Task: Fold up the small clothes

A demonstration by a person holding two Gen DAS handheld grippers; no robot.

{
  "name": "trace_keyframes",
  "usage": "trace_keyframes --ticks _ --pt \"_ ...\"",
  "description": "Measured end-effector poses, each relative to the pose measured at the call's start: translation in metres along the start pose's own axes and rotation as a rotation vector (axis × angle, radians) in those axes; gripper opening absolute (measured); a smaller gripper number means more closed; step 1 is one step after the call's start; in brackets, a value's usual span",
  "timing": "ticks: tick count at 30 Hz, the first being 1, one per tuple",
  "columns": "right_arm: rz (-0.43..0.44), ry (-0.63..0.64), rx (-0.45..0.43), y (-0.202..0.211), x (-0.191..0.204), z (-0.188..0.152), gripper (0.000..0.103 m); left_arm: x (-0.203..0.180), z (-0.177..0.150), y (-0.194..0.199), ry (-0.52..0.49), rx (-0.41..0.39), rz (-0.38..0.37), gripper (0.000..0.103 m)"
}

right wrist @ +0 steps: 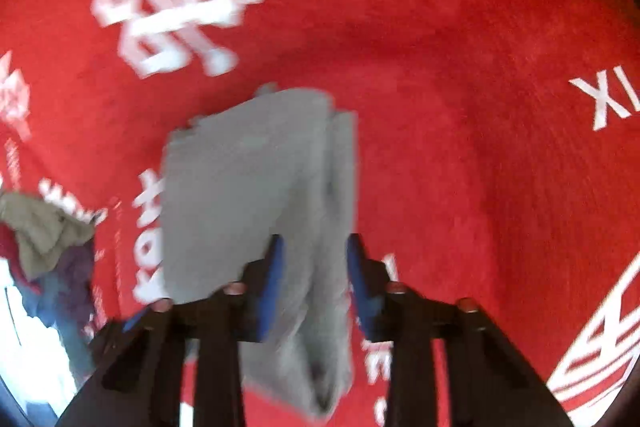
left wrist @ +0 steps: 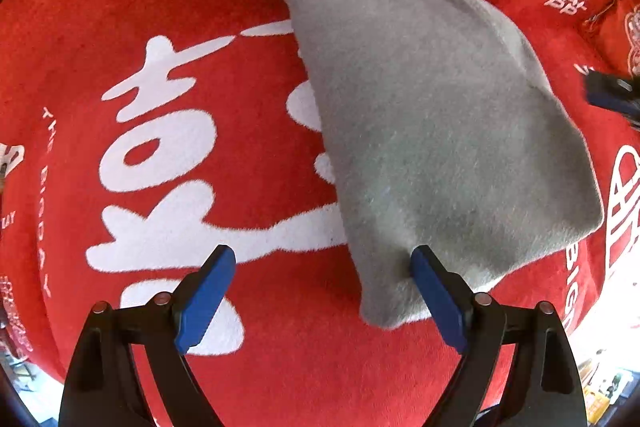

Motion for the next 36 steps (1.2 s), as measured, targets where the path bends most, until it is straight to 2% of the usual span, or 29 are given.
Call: trace_keyframes --ticks 3,5,9,11,13,15,18,22,24,26,34,36 --pt "0.007 0.077 0.021 0.005 0.031 -0.02 0.018 0.0 -0.004 0.001 0.002 0.022 0.017 0.09" --pt "-0.033 0.094 0.059 -0.008 0.037 -0.03 0.018 -0.002 -0.006 0.004 -0.006 0.028 0.041 0.09" --pt "-0.152 0.021 0.214 -0.052 0.008 -0.069 0.018 -0.008 -0.013 0.014 -0.008 0.054 0.067 0.09" --pt "-0.111 -0.083 0.177 -0.046 -0.007 -0.079 0.031 -0.006 -0.016 0.018 -0.006 0.063 0.074 0.09" --pt "-0.07 -0.186 0.157 -0.034 -0.018 -0.088 0.032 -0.003 -0.018 0.02 -0.006 0.069 0.078 0.09" --pt "-0.052 -0.222 0.134 -0.022 -0.02 -0.095 0.032 -0.003 -0.024 0.026 -0.005 0.079 0.084 0.09" --pt "-0.074 -0.191 0.142 -0.008 -0.017 -0.101 0.034 -0.004 -0.028 0.031 -0.011 0.092 0.096 0.09" --pt "-0.053 -0.195 0.142 0.006 -0.017 -0.104 0.034 -0.006 -0.027 0.037 -0.038 0.08 0.099 0.09" --pt "-0.04 -0.209 0.14 0.011 -0.015 -0.106 0.039 -0.008 -0.026 0.04 -0.049 0.075 0.1 0.09" --pt "-0.027 -0.216 0.139 0.01 -0.01 -0.106 0.045 -0.009 -0.024 0.041 -0.049 0.067 0.104 0.09" --pt "0.01 -0.192 0.151 -0.001 0.0 -0.093 0.045 -0.012 -0.015 0.031 -0.016 0.087 0.129 0.09" --pt "0.013 -0.181 0.158 -0.001 -0.001 -0.088 0.047 -0.012 -0.013 0.029 0.006 0.089 0.111 0.09"
Point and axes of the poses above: each gripper's, at about its wrist camera, not at the fingertips, and y roughly against the way its jaws point, x to its left, z to its top, the point moved 4 cm from there along -y, roughly the way its jaws point, and after that the axes turned 13 degrees about y, right-handed, at the moved point
